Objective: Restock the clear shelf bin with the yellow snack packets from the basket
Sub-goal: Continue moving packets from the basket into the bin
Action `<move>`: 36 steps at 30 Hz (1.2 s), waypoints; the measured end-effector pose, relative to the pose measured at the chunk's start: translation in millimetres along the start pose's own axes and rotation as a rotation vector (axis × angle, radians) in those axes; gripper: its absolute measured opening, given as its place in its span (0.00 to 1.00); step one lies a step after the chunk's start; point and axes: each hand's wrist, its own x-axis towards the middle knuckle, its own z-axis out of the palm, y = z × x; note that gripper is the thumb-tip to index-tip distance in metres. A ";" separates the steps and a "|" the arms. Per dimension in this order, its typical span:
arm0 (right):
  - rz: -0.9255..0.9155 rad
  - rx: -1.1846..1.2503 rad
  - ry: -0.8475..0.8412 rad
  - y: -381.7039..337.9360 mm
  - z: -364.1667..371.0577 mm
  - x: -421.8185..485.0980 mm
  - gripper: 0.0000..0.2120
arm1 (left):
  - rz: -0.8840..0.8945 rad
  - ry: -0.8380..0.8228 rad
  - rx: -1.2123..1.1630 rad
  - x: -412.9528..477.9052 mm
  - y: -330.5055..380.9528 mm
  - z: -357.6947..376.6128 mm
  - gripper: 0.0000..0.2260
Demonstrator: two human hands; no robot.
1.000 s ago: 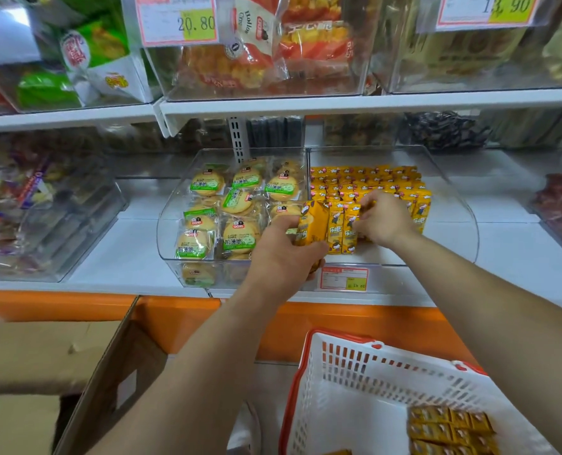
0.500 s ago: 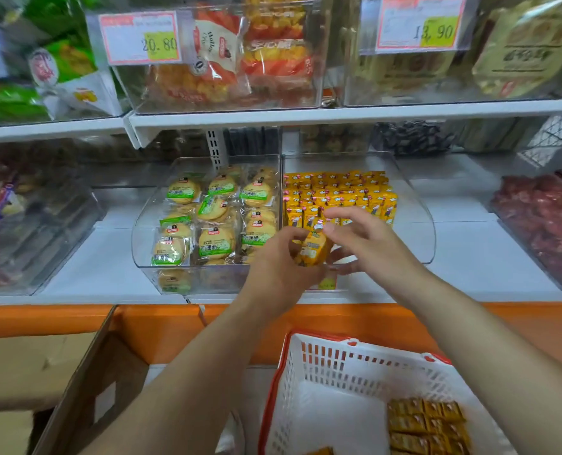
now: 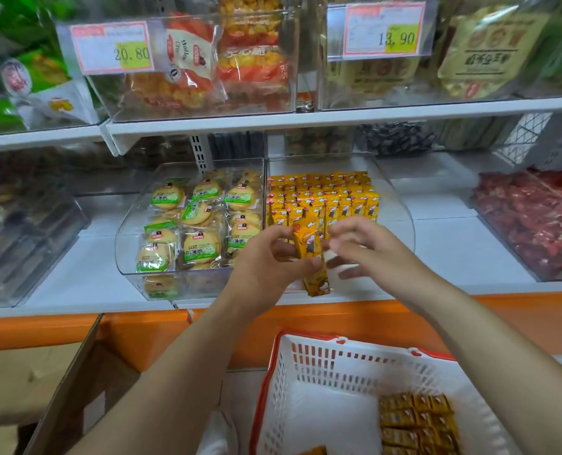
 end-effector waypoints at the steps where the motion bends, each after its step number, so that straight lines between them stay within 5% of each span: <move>1: -0.033 -0.009 -0.011 -4.0 1.1 3.4 0.12 | 0.009 0.002 0.014 -0.5 0.6 0.7 0.15; 7: -0.222 -0.272 -0.052 -13.1 -0.2 29.6 0.15 | 0.004 0.067 0.078 6.0 6.1 7.6 0.21; 14: -0.143 -0.544 0.306 26.0 -35.0 87.4 0.12 | 0.092 0.403 0.467 18.0 -8.1 -16.4 0.21; 20: -0.013 -0.634 0.264 57.2 -22.8 129.9 0.13 | -0.161 0.214 0.707 15.6 -28.1 -19.5 0.24; 31: -0.001 -0.794 0.196 65.8 -10.2 131.6 0.26 | -0.197 0.212 0.772 16.9 -26.3 -14.1 0.24; 36: -0.040 -0.803 0.221 38.9 -20.9 86.0 0.18 | -0.076 0.300 0.650 7.8 -7.6 -19.8 0.27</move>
